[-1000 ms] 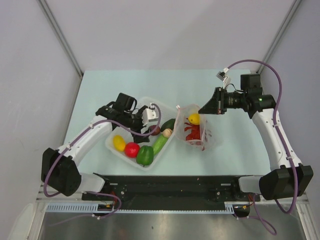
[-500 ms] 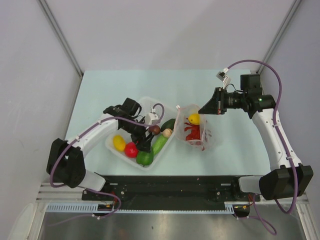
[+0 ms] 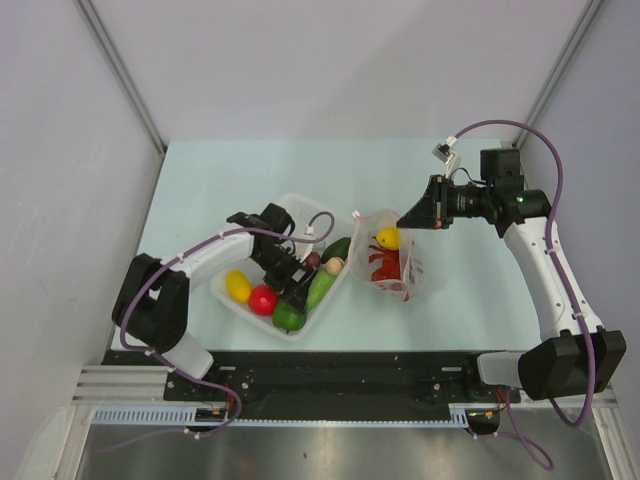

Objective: Place the food in the zip-top bag and seal the zipper
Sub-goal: Pick up the fake vegetable from the bin, then place the fake vegetable in the zipper food storage bag.

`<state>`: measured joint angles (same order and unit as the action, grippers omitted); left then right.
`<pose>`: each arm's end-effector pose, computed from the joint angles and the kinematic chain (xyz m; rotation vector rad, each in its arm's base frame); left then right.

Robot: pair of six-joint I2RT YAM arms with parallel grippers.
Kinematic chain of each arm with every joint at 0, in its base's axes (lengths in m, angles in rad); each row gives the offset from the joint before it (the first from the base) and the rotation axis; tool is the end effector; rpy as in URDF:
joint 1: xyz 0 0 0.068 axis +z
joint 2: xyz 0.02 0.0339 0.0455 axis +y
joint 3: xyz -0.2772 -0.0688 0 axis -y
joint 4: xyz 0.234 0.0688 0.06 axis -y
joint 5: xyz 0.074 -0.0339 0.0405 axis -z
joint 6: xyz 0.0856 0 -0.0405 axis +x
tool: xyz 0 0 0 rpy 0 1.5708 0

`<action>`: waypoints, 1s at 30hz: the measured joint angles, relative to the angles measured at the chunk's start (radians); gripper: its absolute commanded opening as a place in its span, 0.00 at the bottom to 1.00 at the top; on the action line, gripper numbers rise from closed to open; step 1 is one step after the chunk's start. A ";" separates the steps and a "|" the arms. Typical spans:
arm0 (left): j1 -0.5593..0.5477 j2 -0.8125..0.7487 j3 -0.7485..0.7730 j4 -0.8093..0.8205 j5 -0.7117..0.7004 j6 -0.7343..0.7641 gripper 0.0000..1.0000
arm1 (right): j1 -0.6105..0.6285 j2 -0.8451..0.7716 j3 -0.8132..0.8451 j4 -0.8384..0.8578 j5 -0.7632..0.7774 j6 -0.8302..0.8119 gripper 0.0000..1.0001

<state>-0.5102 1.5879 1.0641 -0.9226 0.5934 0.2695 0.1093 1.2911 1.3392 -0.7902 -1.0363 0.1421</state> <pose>0.2169 -0.1762 0.1817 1.1745 2.7106 -0.9185 0.2514 0.1017 0.3716 -0.4970 2.1298 1.3168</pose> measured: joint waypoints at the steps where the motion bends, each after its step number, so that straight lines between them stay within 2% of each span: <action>1: -0.004 0.005 0.002 0.001 -0.008 -0.006 0.86 | 0.000 0.000 0.000 0.000 0.000 0.000 0.00; 2: -0.005 0.008 0.003 0.001 -0.013 -0.010 0.82 | 0.000 0.000 0.000 0.001 0.000 0.000 0.00; 6: -0.007 0.022 0.014 -0.001 -0.041 -0.029 0.56 | 0.000 0.001 0.000 0.000 0.000 0.000 0.00; 13: 0.004 -0.001 0.122 -0.013 -0.056 -0.052 0.37 | 0.000 0.001 0.000 -0.005 0.000 -0.006 0.00; 18: 0.010 -0.114 0.252 -0.002 -0.060 -0.055 0.33 | 0.000 0.001 0.000 -0.005 0.000 -0.009 0.00; 21: 0.010 -0.185 0.342 0.068 -0.037 -0.092 0.30 | 0.000 0.001 0.000 -0.004 0.000 -0.008 0.00; 23: 0.005 -0.250 0.371 0.183 -0.024 -0.149 0.30 | 0.000 0.001 0.000 -0.002 -0.001 -0.004 0.00; 26: -0.031 -0.374 0.328 0.418 -0.051 -0.233 0.31 | 0.000 0.001 0.000 0.004 -0.002 0.000 0.00; 30: -0.194 -0.513 0.206 0.697 -0.142 -0.258 0.32 | 0.000 0.001 0.000 0.011 -0.007 0.014 0.00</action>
<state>-0.7044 1.0752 1.2705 -0.2256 0.4511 0.0116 0.1093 1.2922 1.3392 -0.7788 -1.0435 0.1566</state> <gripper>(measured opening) 0.590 0.009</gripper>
